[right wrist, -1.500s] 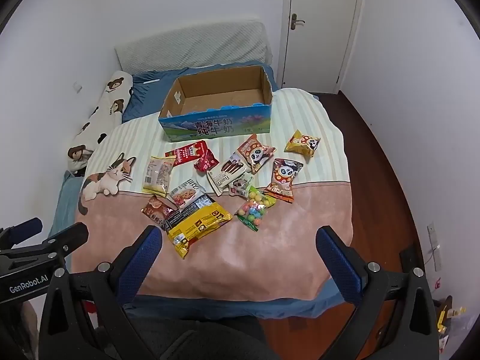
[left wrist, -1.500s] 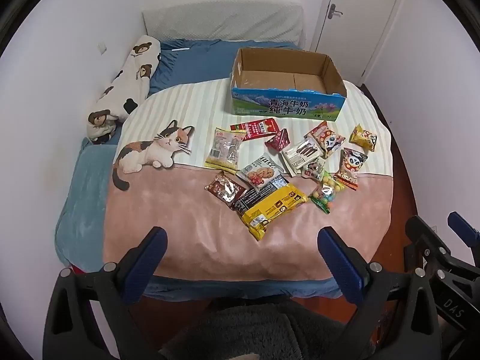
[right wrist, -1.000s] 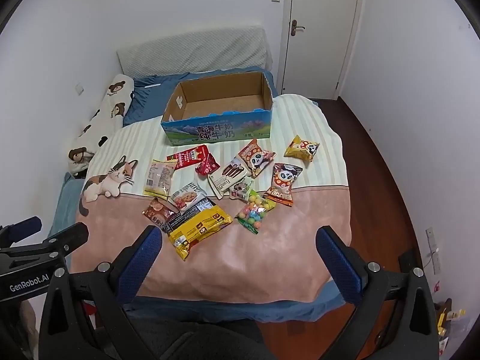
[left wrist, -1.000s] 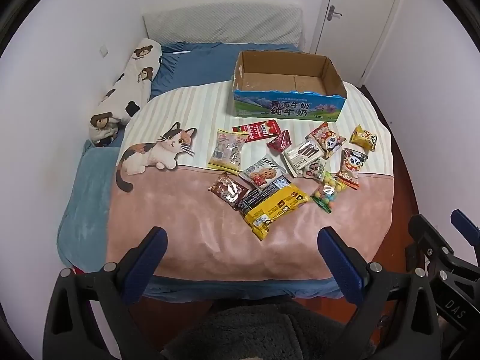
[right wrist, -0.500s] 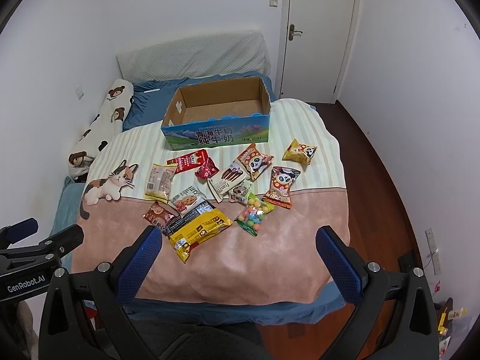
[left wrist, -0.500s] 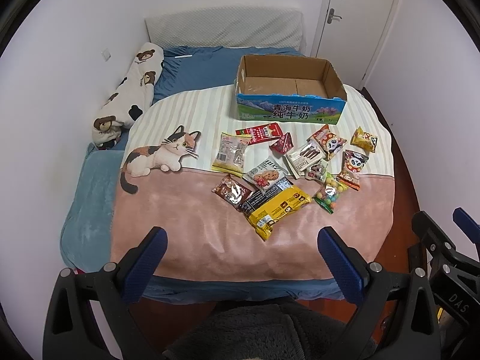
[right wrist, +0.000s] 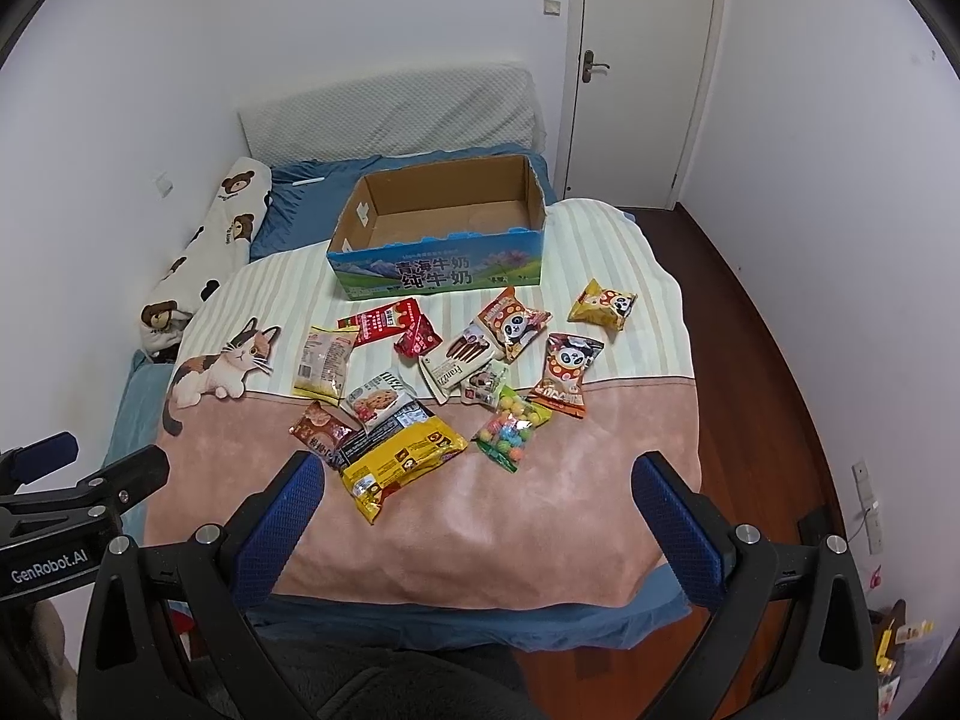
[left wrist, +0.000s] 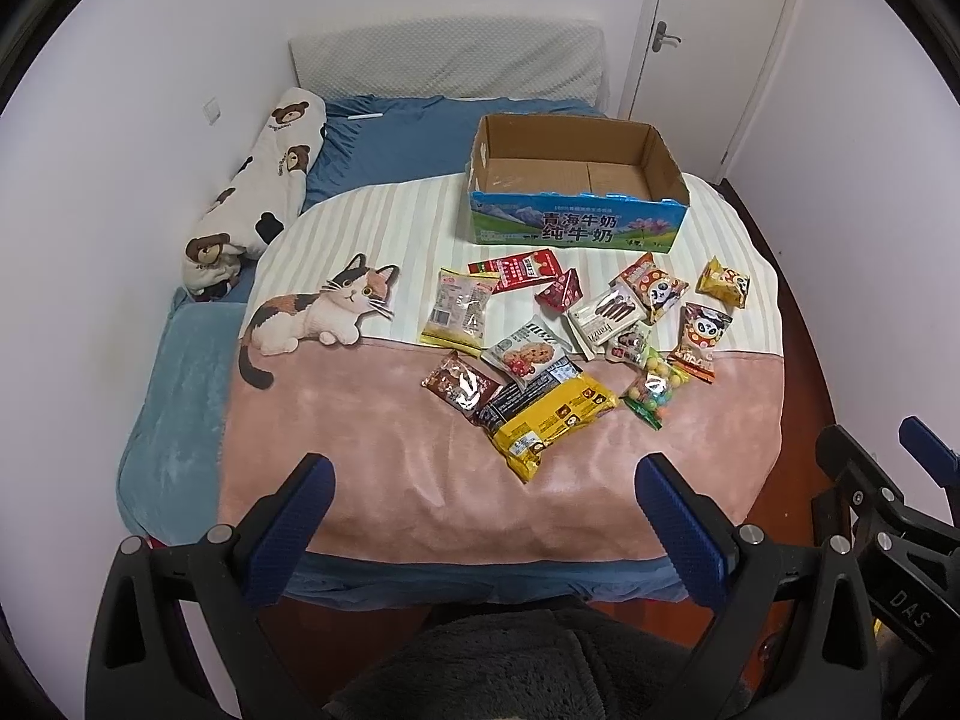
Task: Organize snacks
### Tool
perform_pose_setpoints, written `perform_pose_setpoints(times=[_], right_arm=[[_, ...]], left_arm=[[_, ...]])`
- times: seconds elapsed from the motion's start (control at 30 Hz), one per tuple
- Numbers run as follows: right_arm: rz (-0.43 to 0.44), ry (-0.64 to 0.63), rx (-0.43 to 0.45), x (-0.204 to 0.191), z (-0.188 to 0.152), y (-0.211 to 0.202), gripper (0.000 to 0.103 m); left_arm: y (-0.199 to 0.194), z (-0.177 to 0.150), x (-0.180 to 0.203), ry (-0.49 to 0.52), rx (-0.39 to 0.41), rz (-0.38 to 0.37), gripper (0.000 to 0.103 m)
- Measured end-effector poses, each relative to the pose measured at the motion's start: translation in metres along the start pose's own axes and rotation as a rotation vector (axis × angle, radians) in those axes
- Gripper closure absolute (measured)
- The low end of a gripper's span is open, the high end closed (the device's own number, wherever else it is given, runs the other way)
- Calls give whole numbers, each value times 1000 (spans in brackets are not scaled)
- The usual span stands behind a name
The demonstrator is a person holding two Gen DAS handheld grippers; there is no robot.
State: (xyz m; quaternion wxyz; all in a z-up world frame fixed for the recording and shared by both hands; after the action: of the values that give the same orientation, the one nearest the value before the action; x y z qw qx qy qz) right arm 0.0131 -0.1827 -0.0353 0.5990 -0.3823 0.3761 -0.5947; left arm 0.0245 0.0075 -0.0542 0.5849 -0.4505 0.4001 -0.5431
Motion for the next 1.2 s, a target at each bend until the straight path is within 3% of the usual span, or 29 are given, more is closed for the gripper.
perform_pose_setpoints(times=[1.2], right_arm=[[5, 25, 27, 12, 1, -7, 0]], left_arm=[[0, -4, 1, -9, 5, -9, 0]])
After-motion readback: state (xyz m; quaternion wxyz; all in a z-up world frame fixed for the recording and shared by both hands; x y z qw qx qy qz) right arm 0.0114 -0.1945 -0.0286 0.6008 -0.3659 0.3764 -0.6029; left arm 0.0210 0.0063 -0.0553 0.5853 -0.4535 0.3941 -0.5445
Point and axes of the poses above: each gripper's, at about its wrist camera, not at the fingertips, and y roughly the way its jaws point, x to its right, z to its top, the point moved 8 cm from there along y, roughly the way its jaws point, and after that the axes turned 11 degrees about -x, right-handed, at the moved point
